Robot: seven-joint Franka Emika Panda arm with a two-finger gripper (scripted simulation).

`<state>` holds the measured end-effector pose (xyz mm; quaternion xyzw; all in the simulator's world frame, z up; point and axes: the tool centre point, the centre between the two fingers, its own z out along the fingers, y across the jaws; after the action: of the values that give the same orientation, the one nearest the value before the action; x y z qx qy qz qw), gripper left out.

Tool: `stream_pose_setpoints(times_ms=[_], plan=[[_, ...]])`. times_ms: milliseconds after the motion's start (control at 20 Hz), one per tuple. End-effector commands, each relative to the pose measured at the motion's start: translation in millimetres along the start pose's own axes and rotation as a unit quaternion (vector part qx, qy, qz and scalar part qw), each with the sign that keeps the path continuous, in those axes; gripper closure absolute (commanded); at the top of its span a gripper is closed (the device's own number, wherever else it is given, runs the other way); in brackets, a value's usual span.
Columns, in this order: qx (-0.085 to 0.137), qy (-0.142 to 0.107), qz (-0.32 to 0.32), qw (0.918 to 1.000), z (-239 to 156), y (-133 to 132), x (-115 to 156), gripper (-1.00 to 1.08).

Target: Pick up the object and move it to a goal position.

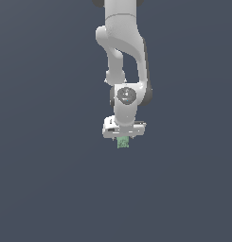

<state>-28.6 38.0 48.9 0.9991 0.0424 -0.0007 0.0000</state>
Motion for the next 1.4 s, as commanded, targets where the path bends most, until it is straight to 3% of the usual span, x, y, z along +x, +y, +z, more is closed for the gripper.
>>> stream_pose_setpoints(times_ms=[0,100,150,850,1100,1350], plan=[[0.000,0.001,0.000,1.0000,5,0,1,-0.92],[0.000,0.001,0.000,1.0000,6,0,1,-0.92],[0.000,0.001,0.000,1.0000,6,0,1,1.08],[0.000,0.001,-0.001,1.0000,3,-7,1,1.08],[0.000,0.001,-0.001,1.0000,-4,-32,-3,1.08],[0.000,0.001,-0.001,1.0000,-17,-74,-10,1.08]])
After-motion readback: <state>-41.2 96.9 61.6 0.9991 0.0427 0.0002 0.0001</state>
